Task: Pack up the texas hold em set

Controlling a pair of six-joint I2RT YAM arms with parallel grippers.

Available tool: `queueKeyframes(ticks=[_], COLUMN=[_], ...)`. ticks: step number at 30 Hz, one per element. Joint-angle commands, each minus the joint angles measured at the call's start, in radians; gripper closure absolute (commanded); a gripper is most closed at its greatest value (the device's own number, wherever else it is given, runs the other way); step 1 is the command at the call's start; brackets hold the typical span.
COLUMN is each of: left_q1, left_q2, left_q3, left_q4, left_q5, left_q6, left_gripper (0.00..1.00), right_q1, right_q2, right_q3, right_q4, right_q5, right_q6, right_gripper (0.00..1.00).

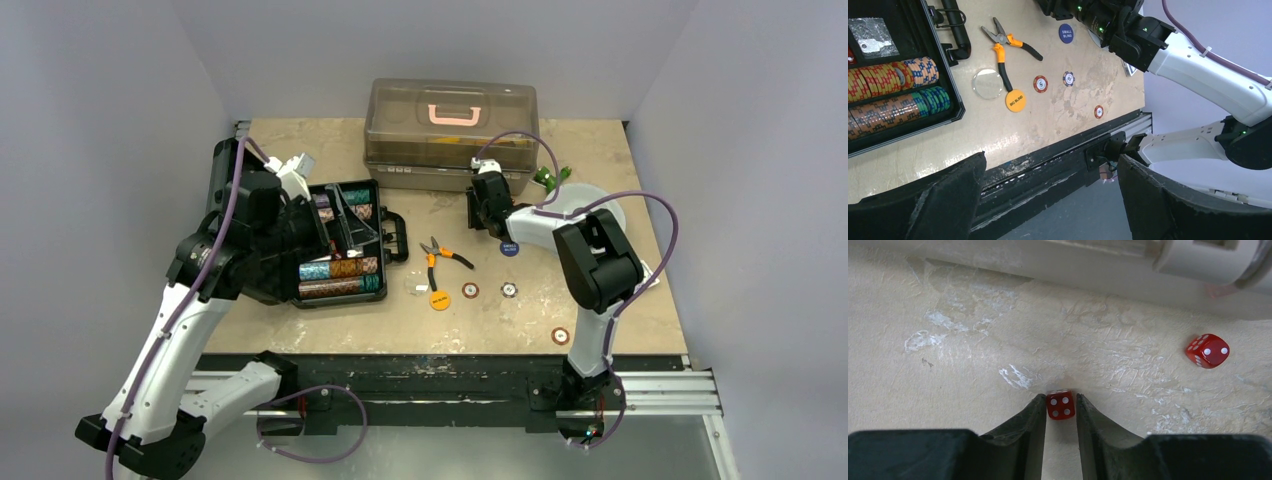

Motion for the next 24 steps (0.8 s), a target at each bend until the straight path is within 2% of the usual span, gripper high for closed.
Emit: queueKeyframes(ticks=[1,5,8,13,15,18,24], left_q1=[0.006,0.008,0.009,0.010,0.011,0.011,0.011], left_q2=[-0.009,-0.015,-0.019,-0.049,-0.063,-0.064,-0.069], left_q3=[0.036,0.030,0.033,0.015,0.011,0.062,0.238], left_q4=[0.017,0.017,0.017,0.017,0.017,0.017,0.017], left_q5=[0.013,0.013,0.013,0.013,0.013,0.013,0.013], left_q6=[0.022,0.022,0.022,0.022,0.022,0.022,0.022], left_gripper=[0.00,0.00,0.00,0.00,0.00,0.00,0.00], right_q1=[0.003,0.014,0.041,0.128,0.182,0.288,0.492], right_q2=[0.003,-0.001,-0.062,-0.150,-0.143,-0.120,-0.020], right_q3=[0.043,0.064,0.097,0.233,0.302,0.414,0.567], right_q4=[0.030,-0.002,-0.086,-0.316,-0.402,-0.523,-0.566], right_q5=[0.020,0.036,0.085,0.144,0.147,0.202,0.268], right_q6=[-0.027,-0.034,0.012,0.291,0.441,0.576,0.737], right_gripper=[0.76,0.91,1.00,1.00,1.00,1.00,1.00])
